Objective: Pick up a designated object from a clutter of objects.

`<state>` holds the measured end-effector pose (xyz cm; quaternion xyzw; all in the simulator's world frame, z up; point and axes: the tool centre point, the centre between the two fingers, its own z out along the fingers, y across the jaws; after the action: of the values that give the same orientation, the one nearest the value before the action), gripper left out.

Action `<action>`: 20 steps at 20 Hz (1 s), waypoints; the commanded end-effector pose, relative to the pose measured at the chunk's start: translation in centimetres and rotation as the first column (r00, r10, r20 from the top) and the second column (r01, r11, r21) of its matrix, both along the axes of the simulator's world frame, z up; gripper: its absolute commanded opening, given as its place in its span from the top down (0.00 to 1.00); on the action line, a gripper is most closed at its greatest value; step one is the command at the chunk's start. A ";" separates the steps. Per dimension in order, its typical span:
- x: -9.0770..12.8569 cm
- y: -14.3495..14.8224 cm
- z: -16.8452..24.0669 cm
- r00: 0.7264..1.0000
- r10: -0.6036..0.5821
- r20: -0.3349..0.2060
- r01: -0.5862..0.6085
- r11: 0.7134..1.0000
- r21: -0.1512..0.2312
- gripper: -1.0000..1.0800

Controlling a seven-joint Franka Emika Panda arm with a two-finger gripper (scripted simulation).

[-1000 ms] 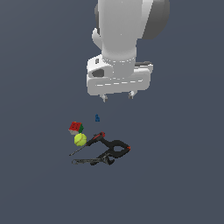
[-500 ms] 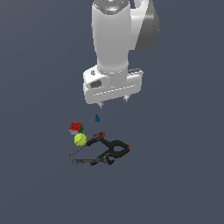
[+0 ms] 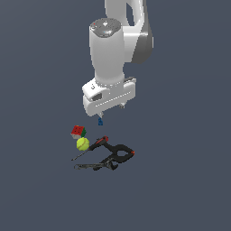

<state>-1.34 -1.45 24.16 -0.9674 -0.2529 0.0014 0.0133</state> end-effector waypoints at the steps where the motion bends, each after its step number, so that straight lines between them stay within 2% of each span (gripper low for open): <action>1: -0.3 -0.5 -0.9 0.999 0.055 0.002 -0.055 0.999 0.000 0.04; 10: -1.7 -2.2 -4.2 0.970 0.244 0.009 -0.244 0.970 -0.003 0.04; 20: -3.6 -4.1 -7.6 0.896 0.443 0.013 -0.443 0.896 -0.009 0.04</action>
<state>-4.58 -5.24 17.08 -0.8921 -0.4517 -0.0020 0.0086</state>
